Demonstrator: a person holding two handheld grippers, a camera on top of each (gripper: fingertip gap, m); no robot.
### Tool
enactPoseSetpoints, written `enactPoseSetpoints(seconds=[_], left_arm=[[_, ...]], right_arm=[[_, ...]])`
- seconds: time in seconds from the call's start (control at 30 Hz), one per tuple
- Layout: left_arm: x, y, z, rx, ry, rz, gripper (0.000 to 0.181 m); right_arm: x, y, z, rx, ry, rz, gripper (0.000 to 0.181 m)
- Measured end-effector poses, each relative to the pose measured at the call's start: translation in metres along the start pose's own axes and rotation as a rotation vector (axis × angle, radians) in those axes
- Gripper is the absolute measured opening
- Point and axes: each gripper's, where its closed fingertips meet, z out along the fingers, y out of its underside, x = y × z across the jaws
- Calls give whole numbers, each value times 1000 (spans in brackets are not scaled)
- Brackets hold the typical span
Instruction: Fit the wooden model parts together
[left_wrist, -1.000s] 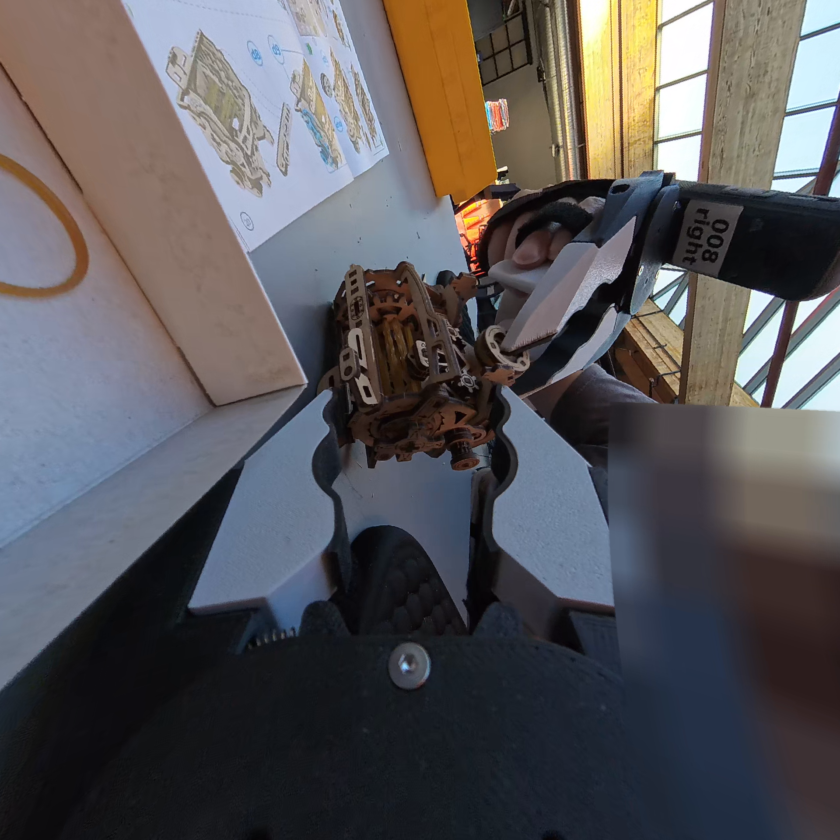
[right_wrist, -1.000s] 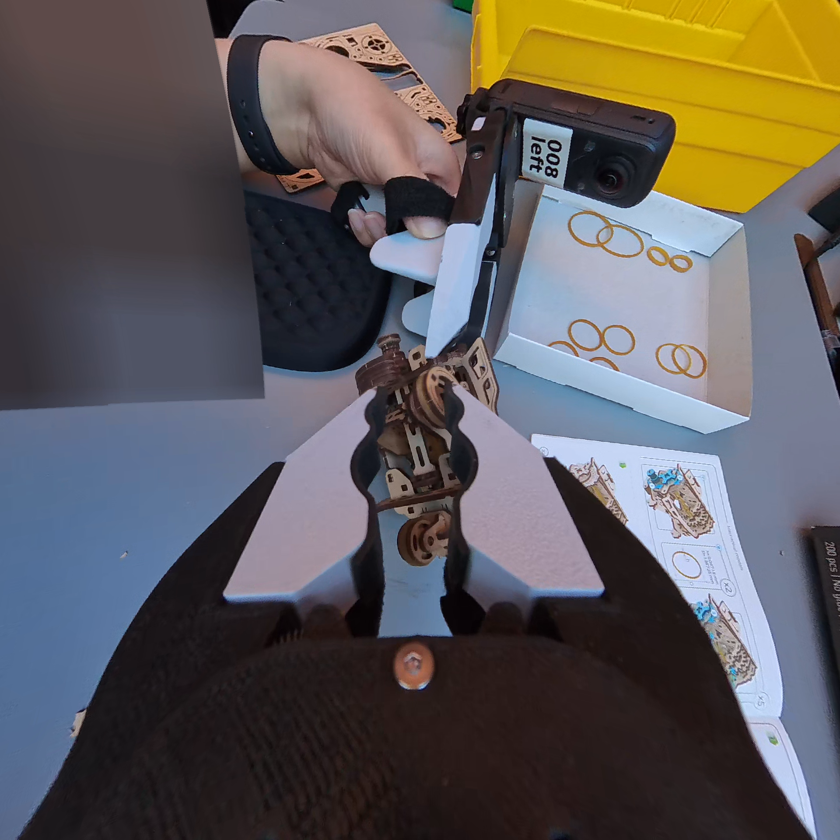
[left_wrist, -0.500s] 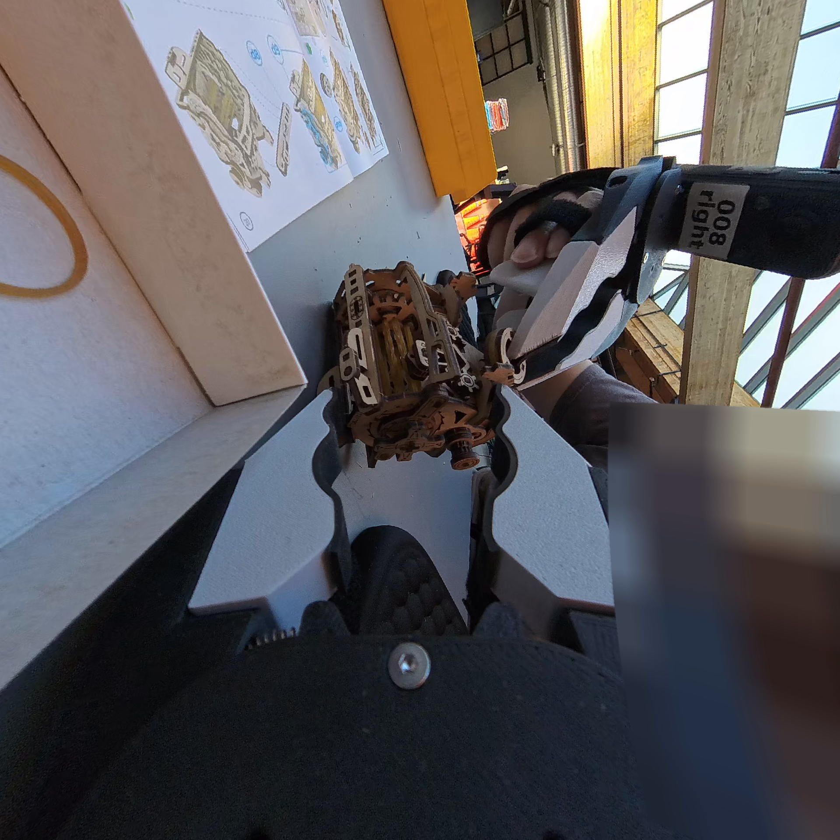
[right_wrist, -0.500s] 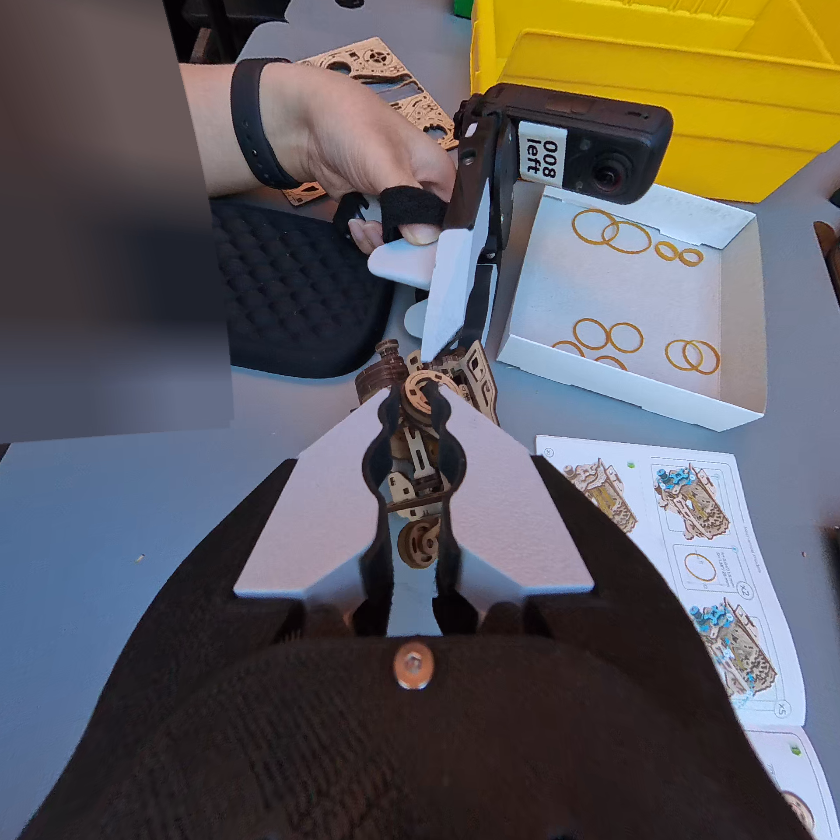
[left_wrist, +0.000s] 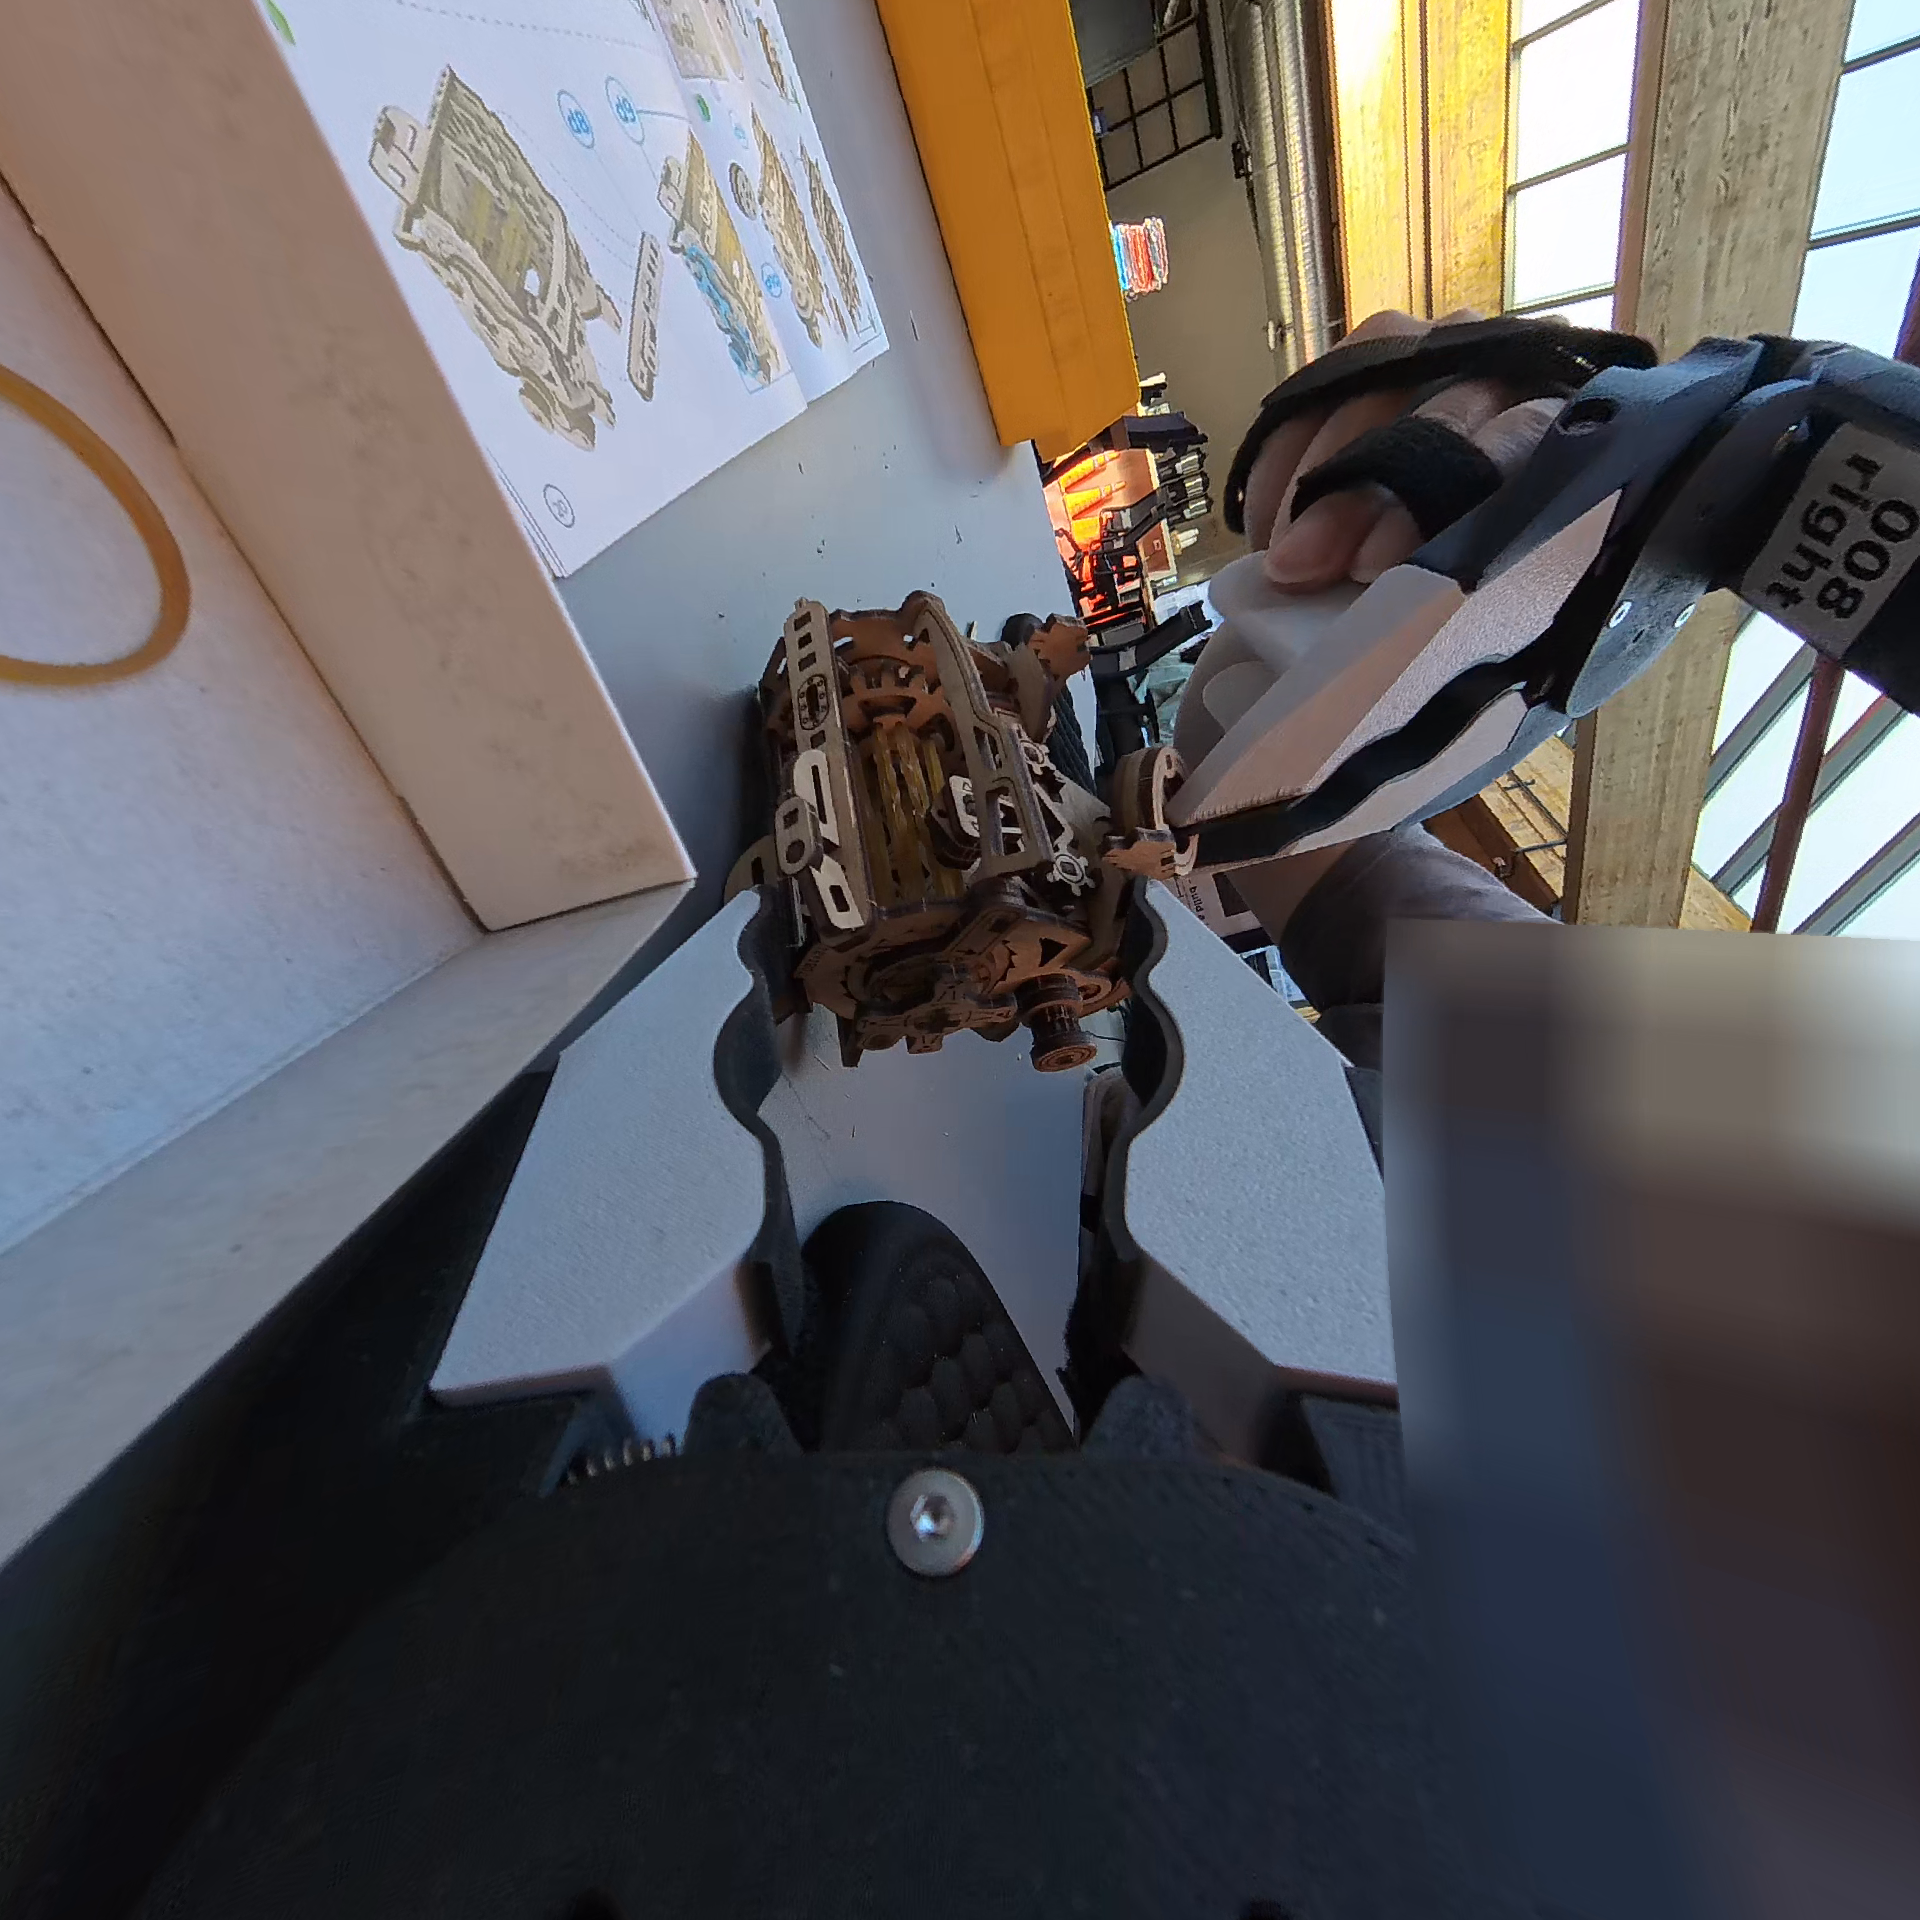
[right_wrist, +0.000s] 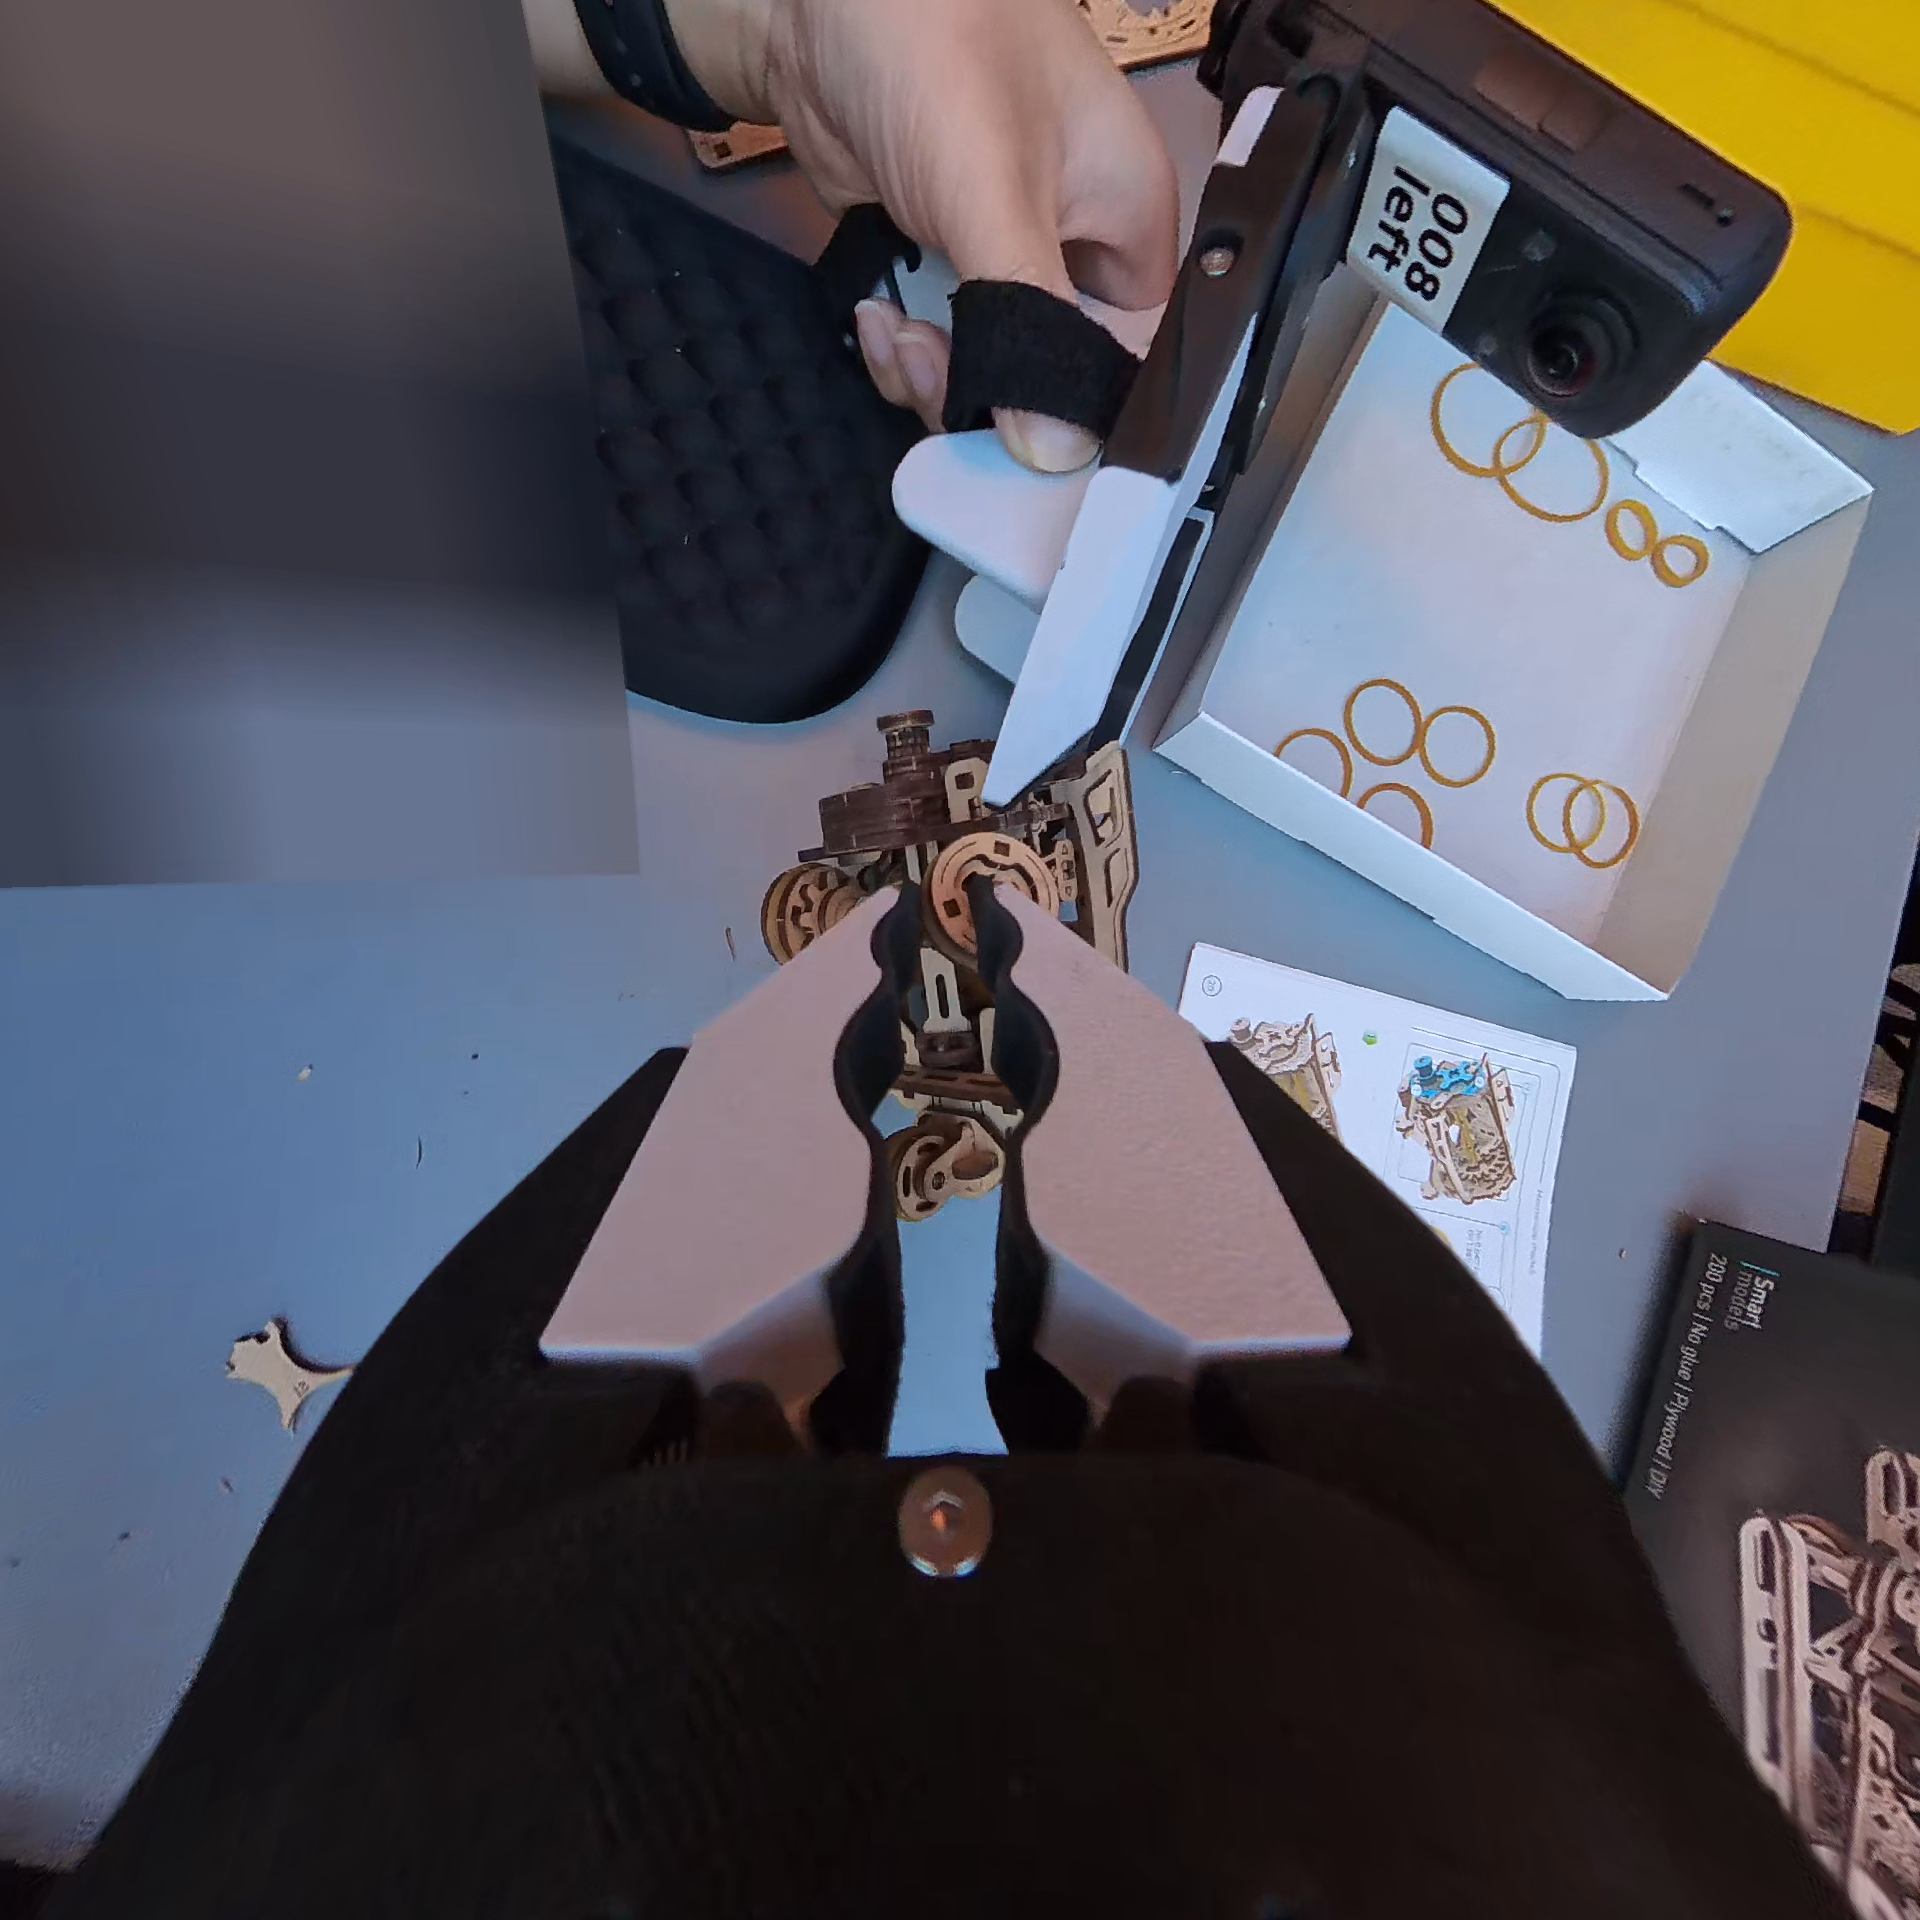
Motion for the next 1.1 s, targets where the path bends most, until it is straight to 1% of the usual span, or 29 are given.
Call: enactPoseSetpoints(seconds=[0.1, 0.23, 0.43, 0.53, 0.6, 0.8, 0.97, 1.1], left_arm=[[0, 0, 0, -2, -3, 5, 65], [0, 1, 0, -3, -4, 7, 65], [0, 0, 0, -1, -1, 4, 65], [0, 0, 0, -2, 0, 3, 65], [0, 0, 0, -2, 0, 3, 65], [0, 0, 0, -1, 3, 2, 65], [0, 0, 0, -1, 4, 0, 65], [0, 0, 0, -1, 3, 1, 65]], right_arm=[[0, 1, -1, -20, -63, -14, 9], [5, 5, -4, 42, -188, 109, 6], [7, 4, -6, 247, -348, 324, 6], [5, -4, -10, 357, -437, 422, 6], [5, -7, -11, 402, -486, 477, 7], [6, -5, -8, 424, -538, 508, 6], [3, -5, -9, 448, -553, 462, 6], [5, -4, -6, 470, -562, 477, 6]])
